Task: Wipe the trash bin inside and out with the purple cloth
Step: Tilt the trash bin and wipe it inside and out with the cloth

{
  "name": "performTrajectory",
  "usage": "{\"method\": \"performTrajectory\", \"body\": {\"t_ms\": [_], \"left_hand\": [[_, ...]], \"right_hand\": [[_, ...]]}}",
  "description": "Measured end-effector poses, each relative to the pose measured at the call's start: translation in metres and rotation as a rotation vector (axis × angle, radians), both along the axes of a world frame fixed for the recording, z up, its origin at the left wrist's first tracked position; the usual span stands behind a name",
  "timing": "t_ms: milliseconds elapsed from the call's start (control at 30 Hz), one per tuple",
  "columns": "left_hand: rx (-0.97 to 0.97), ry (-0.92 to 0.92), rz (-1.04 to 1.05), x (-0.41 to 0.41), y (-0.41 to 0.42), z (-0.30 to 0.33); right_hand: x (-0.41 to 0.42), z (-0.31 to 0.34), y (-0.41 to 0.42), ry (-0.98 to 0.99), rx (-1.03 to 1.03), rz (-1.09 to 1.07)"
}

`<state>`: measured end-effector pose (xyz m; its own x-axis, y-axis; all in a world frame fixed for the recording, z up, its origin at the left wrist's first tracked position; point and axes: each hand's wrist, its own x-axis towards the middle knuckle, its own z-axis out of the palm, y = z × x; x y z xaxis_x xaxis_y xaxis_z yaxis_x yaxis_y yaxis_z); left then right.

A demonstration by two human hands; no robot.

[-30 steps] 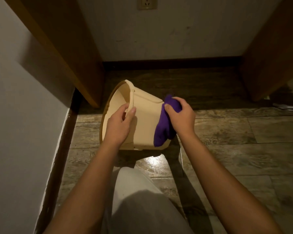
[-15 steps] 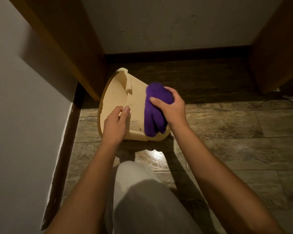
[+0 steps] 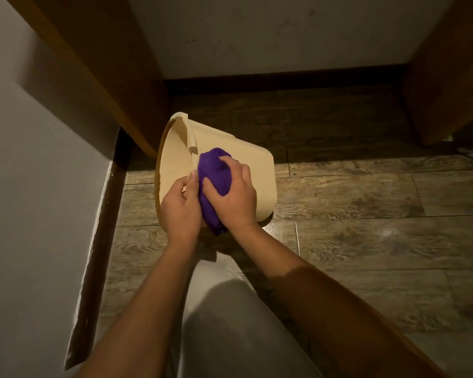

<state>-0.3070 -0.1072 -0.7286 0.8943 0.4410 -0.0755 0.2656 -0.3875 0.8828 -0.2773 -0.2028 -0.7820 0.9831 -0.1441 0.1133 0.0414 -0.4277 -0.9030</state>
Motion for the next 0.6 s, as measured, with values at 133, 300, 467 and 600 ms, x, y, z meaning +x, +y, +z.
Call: {"method": "performTrajectory", "body": {"t_ms": [133, 300, 467, 600], "left_hand": [[0.058, 0.034, 0.024, 0.001, 0.007, -0.008], [0.09, 0.052, -0.006, 0.007, 0.005, -0.008], [0.044, 0.056, -0.002, 0.009, 0.011, -0.003], [-0.09, 0.133, -0.067, 0.018, 0.02, 0.003]], "right_hand": [[-0.001, -0.035, -0.043, 0.171, -0.013, -0.139], [0.014, -0.069, -0.094, 0.353, 0.011, -0.321], [0.032, -0.07, -0.128, 0.559, 0.142, -0.36], [0.039, -0.034, -0.123, 0.409, 0.185, -0.343]]}}
